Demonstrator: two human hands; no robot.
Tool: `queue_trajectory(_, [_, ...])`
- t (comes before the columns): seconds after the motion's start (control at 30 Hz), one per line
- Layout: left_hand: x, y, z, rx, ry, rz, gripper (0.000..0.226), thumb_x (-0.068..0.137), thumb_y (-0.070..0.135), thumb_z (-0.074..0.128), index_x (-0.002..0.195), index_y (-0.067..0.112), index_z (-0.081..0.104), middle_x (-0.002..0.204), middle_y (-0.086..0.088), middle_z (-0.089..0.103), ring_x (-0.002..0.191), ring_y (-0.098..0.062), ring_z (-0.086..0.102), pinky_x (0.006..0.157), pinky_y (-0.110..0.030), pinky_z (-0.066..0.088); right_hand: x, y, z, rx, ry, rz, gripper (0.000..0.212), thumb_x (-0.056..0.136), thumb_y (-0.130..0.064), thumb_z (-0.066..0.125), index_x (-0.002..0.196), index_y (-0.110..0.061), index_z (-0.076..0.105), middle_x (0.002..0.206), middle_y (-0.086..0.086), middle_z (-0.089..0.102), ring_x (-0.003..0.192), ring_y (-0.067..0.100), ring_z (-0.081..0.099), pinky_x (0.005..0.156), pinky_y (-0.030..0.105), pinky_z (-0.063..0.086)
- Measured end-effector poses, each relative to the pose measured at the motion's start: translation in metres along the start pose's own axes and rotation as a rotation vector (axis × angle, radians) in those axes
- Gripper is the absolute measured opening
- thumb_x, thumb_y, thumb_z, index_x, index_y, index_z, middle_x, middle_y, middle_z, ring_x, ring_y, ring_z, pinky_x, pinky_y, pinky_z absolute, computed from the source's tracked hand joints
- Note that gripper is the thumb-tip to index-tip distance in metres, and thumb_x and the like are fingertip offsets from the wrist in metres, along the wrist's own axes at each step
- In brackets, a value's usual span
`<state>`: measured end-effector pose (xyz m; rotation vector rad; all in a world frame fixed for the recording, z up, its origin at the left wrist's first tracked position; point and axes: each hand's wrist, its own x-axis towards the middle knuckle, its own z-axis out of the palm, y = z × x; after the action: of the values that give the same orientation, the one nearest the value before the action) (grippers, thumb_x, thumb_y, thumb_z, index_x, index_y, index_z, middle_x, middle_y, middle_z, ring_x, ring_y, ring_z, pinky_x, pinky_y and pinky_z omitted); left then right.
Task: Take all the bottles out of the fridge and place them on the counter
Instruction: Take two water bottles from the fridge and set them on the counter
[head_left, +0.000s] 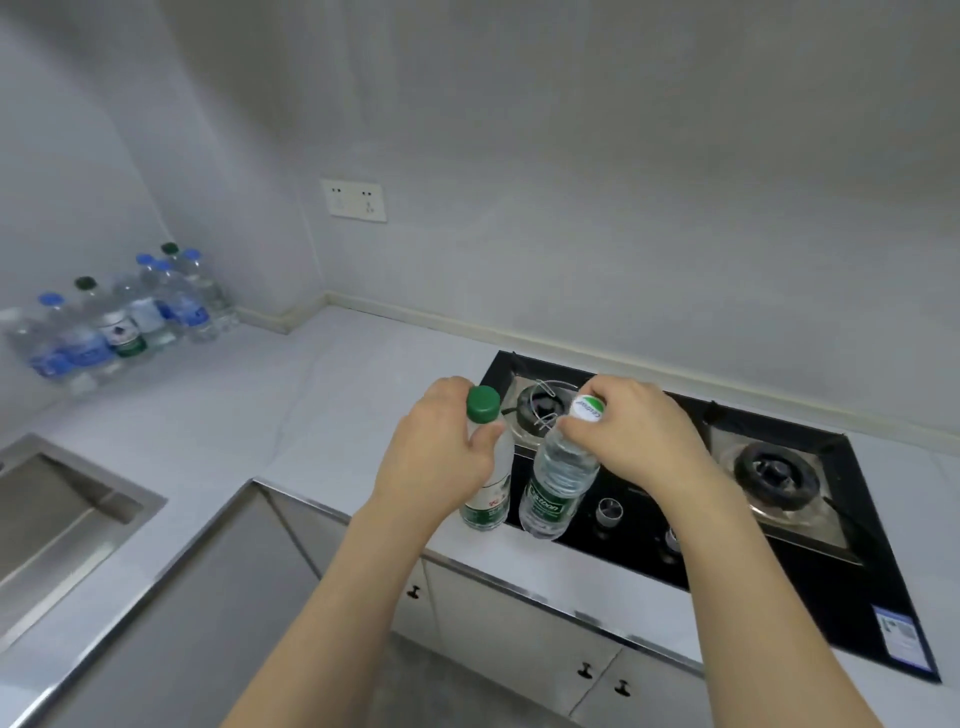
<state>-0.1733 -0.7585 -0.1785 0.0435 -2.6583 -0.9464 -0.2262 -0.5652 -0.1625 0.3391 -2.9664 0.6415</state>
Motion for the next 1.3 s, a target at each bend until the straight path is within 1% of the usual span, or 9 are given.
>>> queue_trajectory(0.23, [0.008,-0.052,-0.049,0.039,0.109,-0.107,0.024,0.089,0.029,0.064,0.107,0.016,0.054,0.104,0.003,0.058,0.095,-0.021,0.058,0.080,-0.034,0.046,0.035,-0.070,0.029,0.024,-0.048,-0.120,0.021,0.077,-0.045,0.062,0.082,-0.025,0.058,0.080,-0.008,0.060,0.077,0.018,0.057,0.062,0.032,0.046])
queue_trajectory(0.3, [0.013,-0.066,-0.058,0.058,0.129,-0.140,0.025,0.089,0.030,0.063,0.108,0.016,0.054,0.105,0.003,0.058,0.096,-0.022,0.057,0.081,-0.035,0.046,0.046,-0.086,0.039,0.032,-0.066,-0.154,0.021,0.078,-0.045,0.062,0.083,-0.025,0.059,0.083,-0.007,0.061,0.078,0.019,0.057,0.061,0.031,0.044])
queue_trajectory(0.43, [0.029,-0.096,-0.072,0.065,0.144,-0.200,0.026,0.091,0.030,0.062,0.111,0.016,0.054,0.107,0.002,0.059,0.099,-0.020,0.057,0.084,-0.037,0.048,0.075,-0.112,0.060,0.060,-0.093,-0.200,0.021,0.076,-0.045,0.062,0.083,-0.025,0.059,0.085,-0.006,0.062,0.080,0.019,0.058,0.064,0.031,0.046])
queue_trajectory(0.53, [0.048,-0.116,-0.077,0.085,0.155,-0.231,0.025,0.091,0.030,0.062,0.110,0.015,0.054,0.107,0.002,0.059,0.099,-0.021,0.058,0.083,-0.037,0.048,0.104,-0.129,0.077,0.066,-0.107,-0.222,0.021,0.076,-0.045,0.063,0.085,-0.026,0.060,0.087,-0.007,0.062,0.081,0.019,0.057,0.062,0.029,0.040])
queue_trajectory(0.63, [0.075,-0.137,-0.081,0.097,0.156,-0.276,0.024,0.091,0.030,0.061,0.110,0.016,0.054,0.107,0.003,0.059,0.099,-0.021,0.057,0.083,-0.037,0.048,0.140,-0.145,0.093,0.079,-0.140,-0.241,0.021,0.077,-0.045,0.064,0.088,-0.026,0.061,0.088,-0.006,0.062,0.082,0.020,0.057,0.064,0.030,0.040])
queue_trajectory(0.8, [0.128,-0.166,-0.090,0.136,0.156,-0.315,0.027,0.092,0.032,0.061,0.112,0.016,0.053,0.108,0.003,0.058,0.099,-0.020,0.056,0.084,-0.037,0.048,0.198,-0.165,0.113,0.099,-0.172,-0.264,0.023,0.079,-0.044,0.063,0.091,-0.024,0.062,0.087,-0.006,0.061,0.081,0.019,0.057,0.064,0.029,0.040])
queue_trajectory(0.97, [0.184,-0.187,-0.093,0.159,0.156,-0.347,0.027,0.091,0.031,0.062,0.111,0.016,0.053,0.109,0.002,0.058,0.100,-0.021,0.057,0.084,-0.038,0.049,0.258,-0.178,0.124,0.135,-0.199,-0.243,0.020,0.078,-0.044,0.063,0.087,-0.027,0.059,0.084,-0.009,0.060,0.080,0.018,0.058,0.064,0.029,0.041])
queue_trajectory(1.07, [0.209,-0.196,-0.095,0.176,0.168,-0.346,0.027,0.091,0.033,0.062,0.112,0.018,0.053,0.110,0.003,0.059,0.101,-0.021,0.058,0.084,-0.041,0.050,0.285,-0.184,0.127,0.129,-0.179,-0.256,0.021,0.079,-0.044,0.063,0.090,-0.026,0.060,0.086,-0.007,0.061,0.080,0.019,0.058,0.064,0.029,0.039])
queue_trajectory(1.3, [0.251,-0.213,-0.095,0.186,0.185,-0.371,0.029,0.091,0.035,0.062,0.113,0.019,0.052,0.112,0.003,0.059,0.101,-0.021,0.058,0.085,-0.040,0.051,0.336,-0.193,0.134,0.097,-0.169,-0.276,0.023,0.080,-0.043,0.062,0.092,-0.024,0.060,0.086,-0.005,0.061,0.080,0.021,0.058,0.065,0.029,0.041])
